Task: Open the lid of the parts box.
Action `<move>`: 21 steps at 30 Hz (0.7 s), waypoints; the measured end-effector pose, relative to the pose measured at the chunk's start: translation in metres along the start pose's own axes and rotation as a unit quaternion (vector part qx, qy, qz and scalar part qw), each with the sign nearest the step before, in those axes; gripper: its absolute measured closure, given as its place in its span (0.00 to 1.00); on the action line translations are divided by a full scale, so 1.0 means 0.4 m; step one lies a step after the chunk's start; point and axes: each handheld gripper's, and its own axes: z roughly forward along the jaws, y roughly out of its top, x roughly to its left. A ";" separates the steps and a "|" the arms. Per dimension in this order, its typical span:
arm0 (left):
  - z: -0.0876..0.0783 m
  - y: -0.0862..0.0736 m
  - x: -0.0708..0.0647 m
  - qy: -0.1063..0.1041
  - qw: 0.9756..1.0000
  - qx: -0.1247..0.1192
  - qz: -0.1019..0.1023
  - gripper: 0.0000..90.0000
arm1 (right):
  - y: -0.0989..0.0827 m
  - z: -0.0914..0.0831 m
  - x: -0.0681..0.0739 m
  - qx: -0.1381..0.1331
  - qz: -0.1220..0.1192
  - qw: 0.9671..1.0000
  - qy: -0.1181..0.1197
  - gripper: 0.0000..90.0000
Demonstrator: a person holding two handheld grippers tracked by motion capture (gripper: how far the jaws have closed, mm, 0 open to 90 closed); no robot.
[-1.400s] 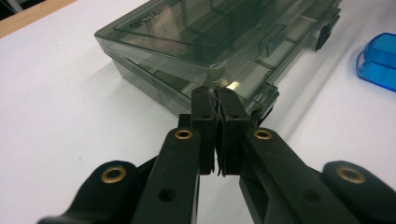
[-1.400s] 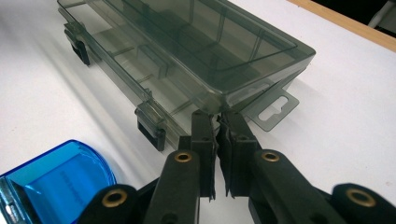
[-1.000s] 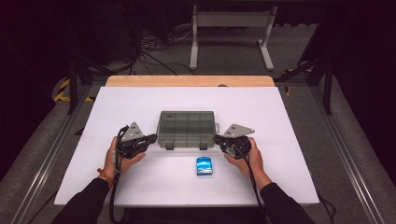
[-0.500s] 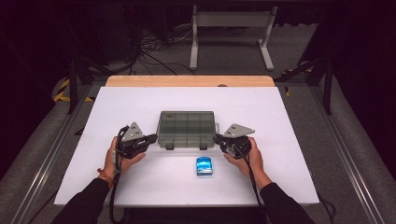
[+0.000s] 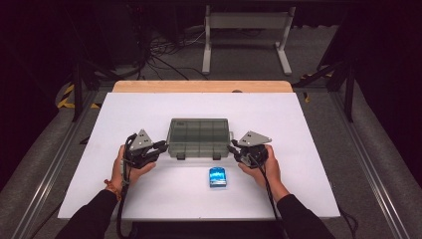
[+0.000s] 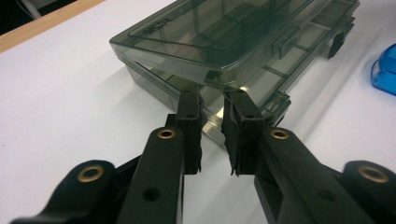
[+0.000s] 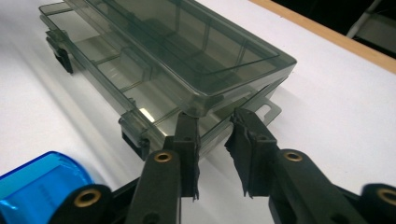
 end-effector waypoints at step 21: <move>-0.008 0.035 0.003 0.055 0.998 -0.025 0.022 0.66 | 0.045 -0.004 -0.008 -0.032 -0.025 0.999 -0.026 0.67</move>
